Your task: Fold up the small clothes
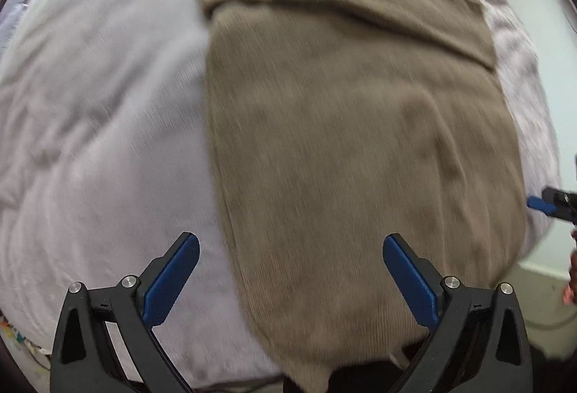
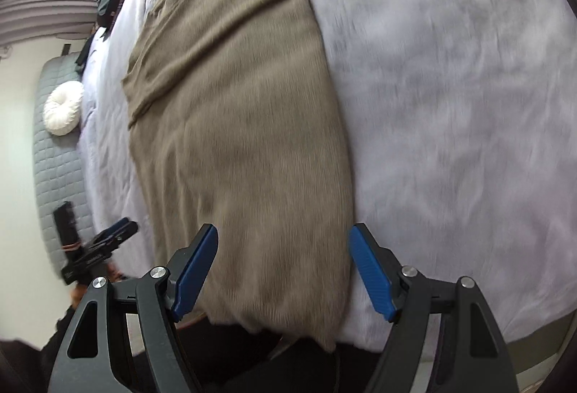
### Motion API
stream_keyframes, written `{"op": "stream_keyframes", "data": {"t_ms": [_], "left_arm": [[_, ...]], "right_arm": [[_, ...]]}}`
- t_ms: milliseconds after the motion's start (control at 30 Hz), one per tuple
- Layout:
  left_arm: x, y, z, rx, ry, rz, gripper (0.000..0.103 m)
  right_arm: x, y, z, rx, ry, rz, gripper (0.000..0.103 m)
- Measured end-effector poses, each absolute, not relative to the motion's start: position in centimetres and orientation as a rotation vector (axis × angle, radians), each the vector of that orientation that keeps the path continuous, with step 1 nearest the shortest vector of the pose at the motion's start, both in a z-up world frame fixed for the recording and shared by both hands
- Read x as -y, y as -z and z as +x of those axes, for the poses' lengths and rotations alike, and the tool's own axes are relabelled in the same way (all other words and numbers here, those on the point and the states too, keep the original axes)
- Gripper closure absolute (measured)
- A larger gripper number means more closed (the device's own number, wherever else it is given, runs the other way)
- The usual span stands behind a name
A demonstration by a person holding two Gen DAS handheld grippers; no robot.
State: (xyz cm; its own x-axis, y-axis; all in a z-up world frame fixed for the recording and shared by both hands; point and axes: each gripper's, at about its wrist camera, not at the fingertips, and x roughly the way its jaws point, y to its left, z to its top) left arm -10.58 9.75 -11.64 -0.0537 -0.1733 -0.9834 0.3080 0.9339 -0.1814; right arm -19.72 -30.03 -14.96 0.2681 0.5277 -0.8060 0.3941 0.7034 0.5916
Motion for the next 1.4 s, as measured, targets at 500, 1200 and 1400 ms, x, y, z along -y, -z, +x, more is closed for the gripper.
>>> {"op": "stream_keyframes", "data": {"t_ms": [500, 1200, 1400], "left_arm": [[-8.5, 14.9, -22.0, -1.767, 0.552, 0.246, 0.001], [-9.5, 13.4, -21.3, -1.722, 0.556, 0.1, 0.089], [-10.4, 10.9, -20.0, -1.661, 0.663, -0.184, 0.089]], "right_arm": [[26.8, 19.0, -23.9, -1.442, -0.284, 0.991, 0.025], [24.8, 18.5, -22.8, -1.381, -0.391, 1.0, 0.093], [25.8, 16.5, -22.1, -1.234, -0.474, 1.156, 0.093]]}}
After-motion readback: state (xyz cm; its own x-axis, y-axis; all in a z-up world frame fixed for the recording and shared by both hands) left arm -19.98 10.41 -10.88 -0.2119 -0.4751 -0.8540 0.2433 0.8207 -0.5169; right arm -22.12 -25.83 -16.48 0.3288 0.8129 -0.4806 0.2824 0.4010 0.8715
